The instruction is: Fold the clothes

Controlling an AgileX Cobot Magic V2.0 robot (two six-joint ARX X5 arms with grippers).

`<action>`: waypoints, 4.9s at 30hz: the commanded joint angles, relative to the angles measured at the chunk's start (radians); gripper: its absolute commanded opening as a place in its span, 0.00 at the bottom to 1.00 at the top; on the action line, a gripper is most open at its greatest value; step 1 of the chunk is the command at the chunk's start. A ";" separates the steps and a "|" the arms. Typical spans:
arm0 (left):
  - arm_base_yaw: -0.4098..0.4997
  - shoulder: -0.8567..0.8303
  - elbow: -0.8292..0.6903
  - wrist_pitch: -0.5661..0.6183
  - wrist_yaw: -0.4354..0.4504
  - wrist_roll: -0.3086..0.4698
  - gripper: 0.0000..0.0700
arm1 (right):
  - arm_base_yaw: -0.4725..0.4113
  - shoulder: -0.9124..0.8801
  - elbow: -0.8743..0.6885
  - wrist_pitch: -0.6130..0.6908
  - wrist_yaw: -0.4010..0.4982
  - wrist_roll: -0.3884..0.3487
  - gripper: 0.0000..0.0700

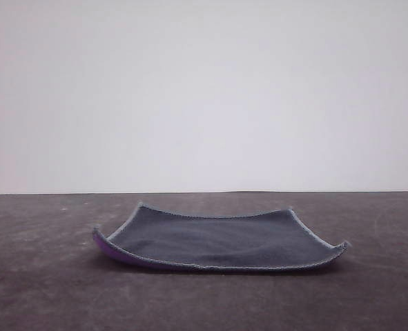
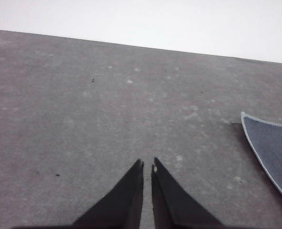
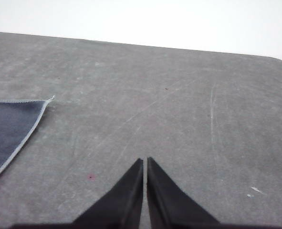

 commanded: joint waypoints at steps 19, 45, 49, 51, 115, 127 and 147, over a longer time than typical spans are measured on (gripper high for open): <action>-0.002 0.000 -0.019 -0.005 -0.003 0.000 0.02 | 0.000 -0.001 -0.004 0.012 -0.002 0.013 0.02; -0.002 0.154 0.222 -0.005 -0.052 -0.244 0.02 | 0.000 0.164 0.212 0.049 -0.033 0.279 0.02; -0.002 0.351 0.398 -0.001 -0.037 -0.211 0.02 | 0.000 0.393 0.385 0.047 -0.120 0.256 0.02; -0.002 0.469 0.497 -0.006 0.007 -0.171 0.02 | 0.000 0.518 0.476 0.035 -0.182 0.241 0.02; -0.147 2.058 1.390 -0.117 0.579 -0.100 0.61 | 0.061 2.056 1.323 -0.110 -0.789 0.182 0.89; -0.191 2.076 1.394 -0.118 0.584 -0.089 0.61 | 0.123 2.064 1.323 -0.098 -0.788 0.176 0.77; -0.191 2.076 1.394 -0.149 0.584 -0.048 0.07 | 0.089 2.064 1.323 -0.117 -0.787 0.154 0.02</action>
